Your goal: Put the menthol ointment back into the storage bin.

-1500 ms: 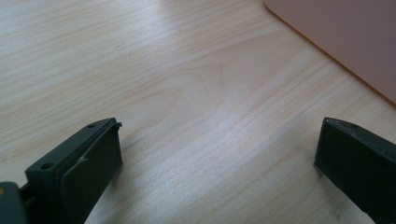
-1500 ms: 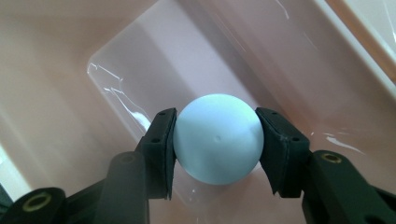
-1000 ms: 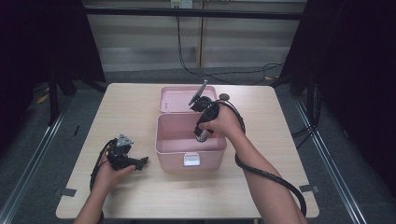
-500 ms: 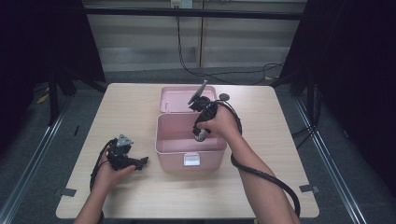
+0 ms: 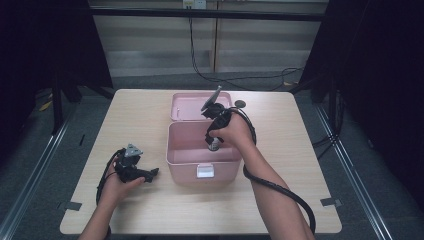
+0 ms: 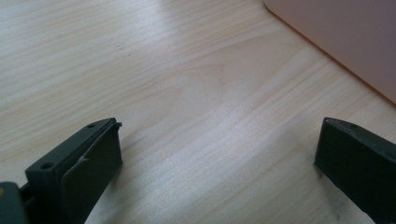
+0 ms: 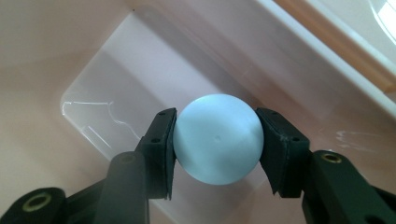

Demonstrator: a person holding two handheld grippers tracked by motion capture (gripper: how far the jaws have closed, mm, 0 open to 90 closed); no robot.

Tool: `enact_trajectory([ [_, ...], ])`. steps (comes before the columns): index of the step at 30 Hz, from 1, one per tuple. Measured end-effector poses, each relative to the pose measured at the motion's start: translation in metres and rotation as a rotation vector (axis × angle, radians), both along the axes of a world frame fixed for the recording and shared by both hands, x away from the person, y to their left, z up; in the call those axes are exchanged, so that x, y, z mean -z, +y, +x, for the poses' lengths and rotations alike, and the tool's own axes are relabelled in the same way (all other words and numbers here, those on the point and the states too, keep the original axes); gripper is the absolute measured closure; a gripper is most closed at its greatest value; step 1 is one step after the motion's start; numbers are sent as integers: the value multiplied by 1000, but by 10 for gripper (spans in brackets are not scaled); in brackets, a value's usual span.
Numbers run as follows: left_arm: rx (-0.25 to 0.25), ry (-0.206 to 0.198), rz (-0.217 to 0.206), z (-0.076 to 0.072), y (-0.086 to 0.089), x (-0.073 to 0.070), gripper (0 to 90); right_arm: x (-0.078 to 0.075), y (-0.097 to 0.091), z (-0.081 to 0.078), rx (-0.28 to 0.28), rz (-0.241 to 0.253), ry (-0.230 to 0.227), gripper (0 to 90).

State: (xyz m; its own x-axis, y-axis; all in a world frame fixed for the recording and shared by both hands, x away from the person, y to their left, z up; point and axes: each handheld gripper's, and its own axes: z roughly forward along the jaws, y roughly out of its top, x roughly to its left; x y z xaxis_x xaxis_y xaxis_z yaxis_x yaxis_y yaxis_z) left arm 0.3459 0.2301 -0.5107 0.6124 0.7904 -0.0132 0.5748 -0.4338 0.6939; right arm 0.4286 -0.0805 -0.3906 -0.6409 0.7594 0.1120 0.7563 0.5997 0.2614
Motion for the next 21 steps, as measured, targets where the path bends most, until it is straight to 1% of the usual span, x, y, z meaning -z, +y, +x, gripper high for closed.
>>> enact_trajectory([
  [1,0,0,0,0,0,0,0,1,0,0,0,2,3,504],
  [5,0,0,0,0,0,0,0,3,1,2,7,-14,5,504],
  [12,-1,0,-2,0,0,0,0,3,0,3,23,-7,-1,503],
  [14,0,0,-1,0,0,0,0,4,0,3,27,-16,1,504],
  [16,0,0,0,0,0,0,0,4,-1,4,31,-11,0,504],
  [21,0,0,0,0,0,0,0,6,-2,4,38,-17,-3,504],
])
